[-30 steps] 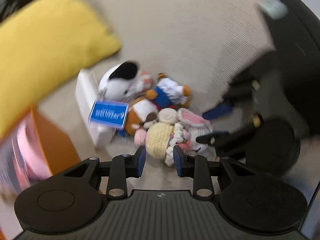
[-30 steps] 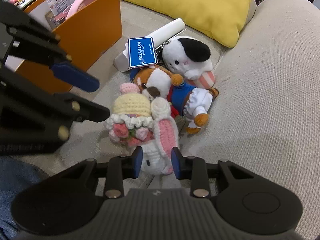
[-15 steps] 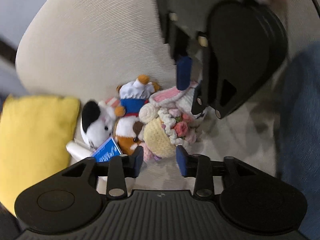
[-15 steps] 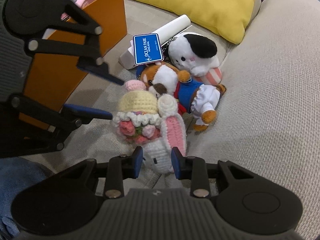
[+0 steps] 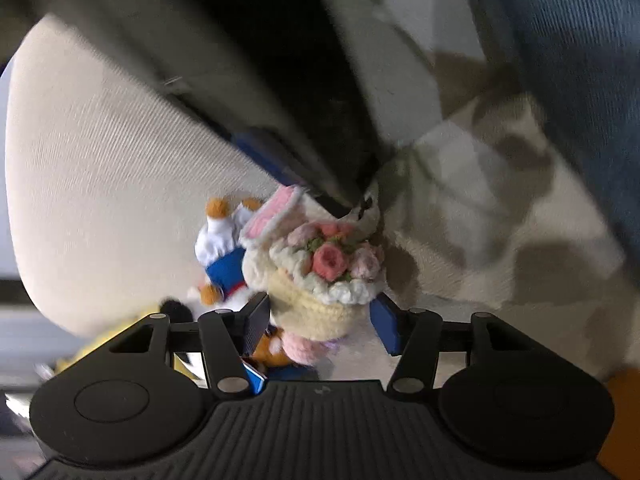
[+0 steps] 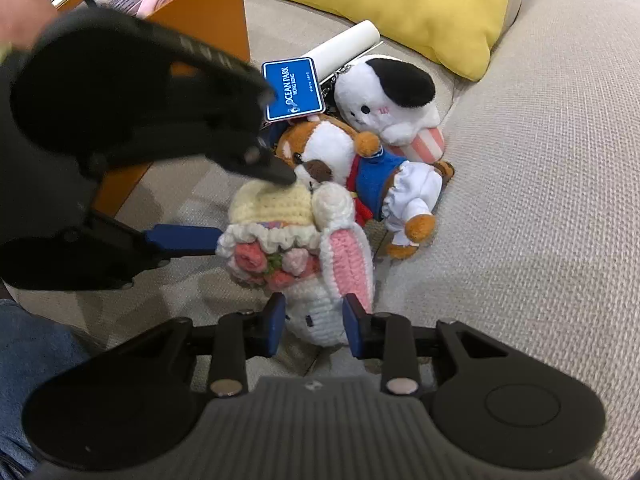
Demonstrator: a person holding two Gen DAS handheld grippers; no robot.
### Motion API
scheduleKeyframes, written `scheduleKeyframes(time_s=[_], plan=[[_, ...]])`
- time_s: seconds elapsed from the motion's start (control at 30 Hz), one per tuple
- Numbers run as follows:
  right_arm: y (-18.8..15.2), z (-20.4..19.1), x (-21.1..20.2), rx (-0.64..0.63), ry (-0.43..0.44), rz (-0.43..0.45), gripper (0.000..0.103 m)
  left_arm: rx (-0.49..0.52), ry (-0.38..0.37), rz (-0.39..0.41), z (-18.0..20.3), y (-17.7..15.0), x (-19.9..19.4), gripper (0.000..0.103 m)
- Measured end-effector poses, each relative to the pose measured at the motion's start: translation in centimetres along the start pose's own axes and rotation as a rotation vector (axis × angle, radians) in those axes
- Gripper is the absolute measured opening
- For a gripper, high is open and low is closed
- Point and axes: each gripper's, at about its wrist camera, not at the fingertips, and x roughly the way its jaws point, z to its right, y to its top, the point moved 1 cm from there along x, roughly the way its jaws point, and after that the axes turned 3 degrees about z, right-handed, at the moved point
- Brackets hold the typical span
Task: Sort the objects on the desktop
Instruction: 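Grasp the crocheted bunny with the left tool and lift it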
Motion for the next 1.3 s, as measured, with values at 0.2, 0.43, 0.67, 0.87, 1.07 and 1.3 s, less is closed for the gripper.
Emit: scheduleKeyframes(time_s=[0.2, 0.43, 0.67, 0.87, 1.07, 1.3], plan=[[0.0, 0.4, -0.4, 0.018, 0.01, 0.002, 0.034, 0.039, 0.049, -0.007, 1.0, 0.5, 1.7, 0.065], [0.6, 1.1, -0.4, 0.049, 0.036, 0.016, 0.034, -0.142, 0.03, -0.037, -0.5, 0.5, 0.7, 0.048], [0.9, 1.7, -3.6, 0.044, 0.038, 0.104, 0.034, -0.397, -0.064, -0.065, -3.4, -0.4, -3.1, 0.046], [1.2, 1.6, -5.4, -0.002, -0.002, 0.17, 0.034, -0.624, -0.073, -0.072, -6.4, -3.0, -6.7, 0.045], [1.6, 0.2, -5.1, -0.166, -0.044, 0.172, 0.034, -0.815, -0.005, -0.067, -6.5, -5.1, -12.7, 0.045], [4.0, -2.3, -2.8, -0.454, -0.162, 0.126, 0.035, -1.047, 0.057, -0.088, -6.2, -9.9, -18.2, 0.045]])
